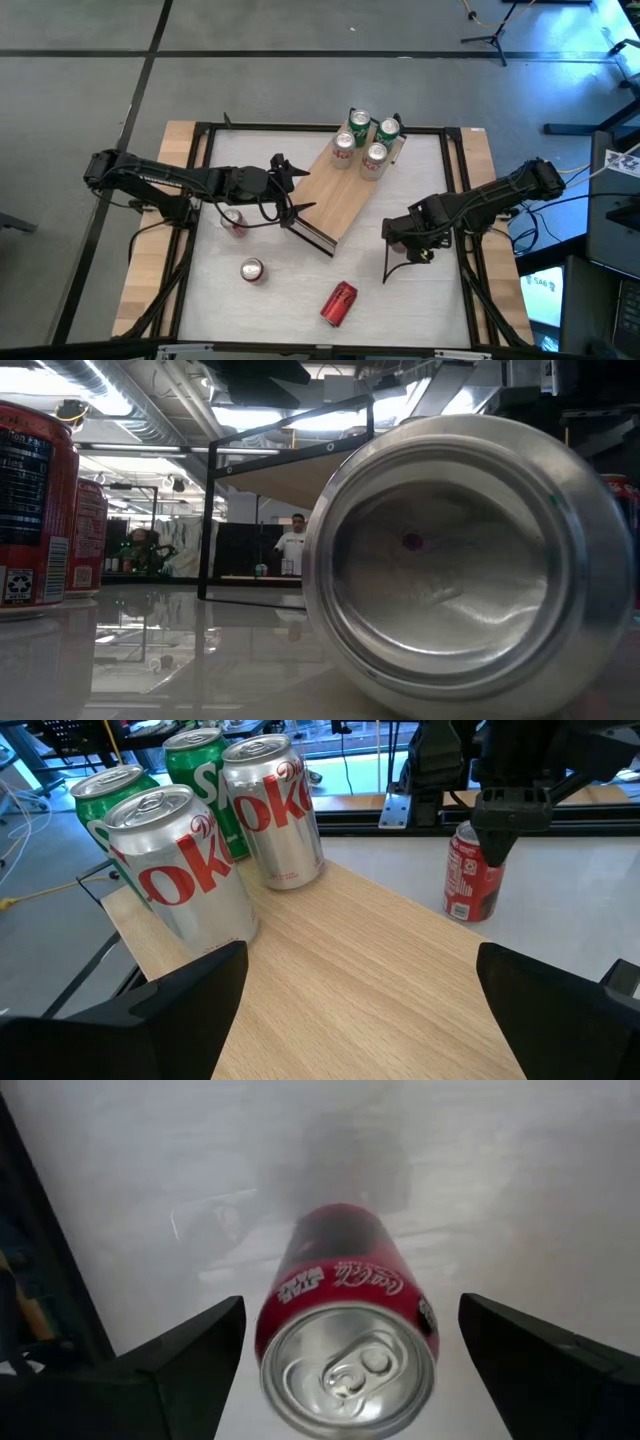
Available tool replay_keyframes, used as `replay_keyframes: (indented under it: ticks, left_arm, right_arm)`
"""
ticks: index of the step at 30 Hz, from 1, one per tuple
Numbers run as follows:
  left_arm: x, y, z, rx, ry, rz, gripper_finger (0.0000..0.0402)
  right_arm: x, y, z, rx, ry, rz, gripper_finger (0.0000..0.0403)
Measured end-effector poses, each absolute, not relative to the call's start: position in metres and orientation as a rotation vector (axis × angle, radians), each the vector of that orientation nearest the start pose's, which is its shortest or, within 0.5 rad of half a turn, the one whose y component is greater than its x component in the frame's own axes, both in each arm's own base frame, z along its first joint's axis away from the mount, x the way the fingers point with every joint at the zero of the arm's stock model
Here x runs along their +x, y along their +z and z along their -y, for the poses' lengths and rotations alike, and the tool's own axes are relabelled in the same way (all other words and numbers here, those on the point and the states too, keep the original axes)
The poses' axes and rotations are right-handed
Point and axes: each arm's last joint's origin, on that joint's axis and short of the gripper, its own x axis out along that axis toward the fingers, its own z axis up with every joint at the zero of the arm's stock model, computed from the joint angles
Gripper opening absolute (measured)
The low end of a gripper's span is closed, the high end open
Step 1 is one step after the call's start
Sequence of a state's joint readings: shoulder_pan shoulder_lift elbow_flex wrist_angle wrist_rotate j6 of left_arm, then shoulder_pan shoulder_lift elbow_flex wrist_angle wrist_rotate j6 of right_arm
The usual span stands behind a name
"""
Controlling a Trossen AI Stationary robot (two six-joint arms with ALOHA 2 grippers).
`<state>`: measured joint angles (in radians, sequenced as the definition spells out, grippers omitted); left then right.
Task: Place canned beverage on shelf
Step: Put the right red-white soda can on the shelf
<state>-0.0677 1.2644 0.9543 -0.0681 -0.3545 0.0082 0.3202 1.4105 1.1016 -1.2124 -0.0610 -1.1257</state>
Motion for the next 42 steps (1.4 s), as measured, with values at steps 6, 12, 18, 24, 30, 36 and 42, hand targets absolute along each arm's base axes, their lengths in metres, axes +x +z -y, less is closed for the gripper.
replay_keyframes:
  ticks: [6, 12, 18, 24, 30, 36, 42]
  left_arm:
    - [0.280, 0.303, 0.009, 0.088, 0.281, -0.372, 0.0384]
    - [0.280, 0.302, 0.009, 0.090, 0.281, -0.373, 0.0384]
    - [0.280, 0.302, 0.009, 0.090, 0.281, -0.373, 0.0384]
    - [0.280, 0.302, 0.009, 0.090, 0.281, -0.373, 0.0384]
    - [0.280, 0.302, 0.009, 0.090, 0.281, -0.373, 0.0384]
    - [0.280, 0.302, 0.009, 0.089, 0.281, -0.373, 0.0384]
    - [0.280, 0.302, 0.009, 0.090, 0.281, -0.373, 0.0384]
  right_arm:
    - [0.220, 0.250, -0.075, -1.077, 1.152, -1.211, 0.0360]
    - [0.217, 0.240, -0.072, -1.123, 1.124, -1.261, 0.0360]
    - [0.213, 0.221, -0.068, -1.201, 1.067, -1.325, 0.0360]
    - [0.216, 0.220, -0.068, -1.210, 1.041, -1.294, 0.0358]
    - [0.216, 0.220, -0.069, -1.201, 1.044, -1.286, 0.0322]
    - [0.216, 0.220, -0.069, -1.143, 1.012, -1.304, 0.0287]
    - [0.216, 0.220, -0.070, -0.983, 0.871, -1.367, 0.0311]
